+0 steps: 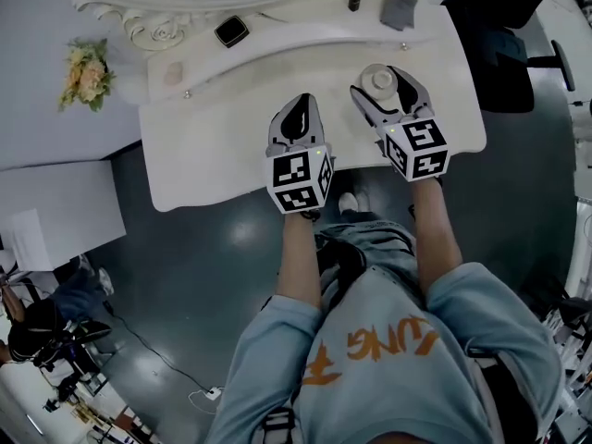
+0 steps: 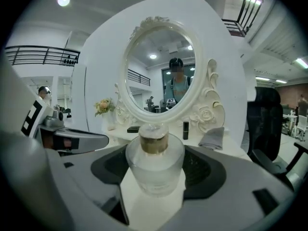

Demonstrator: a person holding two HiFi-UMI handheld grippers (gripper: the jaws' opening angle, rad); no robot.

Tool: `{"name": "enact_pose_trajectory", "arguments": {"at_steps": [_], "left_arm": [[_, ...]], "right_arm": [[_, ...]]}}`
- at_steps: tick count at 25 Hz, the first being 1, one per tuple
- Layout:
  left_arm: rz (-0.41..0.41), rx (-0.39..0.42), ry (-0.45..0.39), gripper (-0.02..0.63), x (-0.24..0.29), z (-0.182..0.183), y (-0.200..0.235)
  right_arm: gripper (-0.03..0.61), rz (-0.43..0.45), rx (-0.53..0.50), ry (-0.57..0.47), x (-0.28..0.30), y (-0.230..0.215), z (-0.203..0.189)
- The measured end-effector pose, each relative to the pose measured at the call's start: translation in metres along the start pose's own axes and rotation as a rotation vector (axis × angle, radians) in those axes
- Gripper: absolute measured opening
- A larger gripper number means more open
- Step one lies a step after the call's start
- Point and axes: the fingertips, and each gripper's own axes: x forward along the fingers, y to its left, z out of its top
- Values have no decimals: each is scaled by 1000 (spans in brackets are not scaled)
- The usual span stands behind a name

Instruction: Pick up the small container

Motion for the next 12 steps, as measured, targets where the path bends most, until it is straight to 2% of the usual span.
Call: {"name": "enact_pose_trajectory", "arguments": {"at_steps": [6,12], "left_arm": [[-56,64,-93,21,6,41,-49],[-101,107,-145,21,6,74,-87]], "right_arm": [[330,-74,-35,-95,-46,-38,38],[330,-116,-60,-139,-82,-59,61]]}}
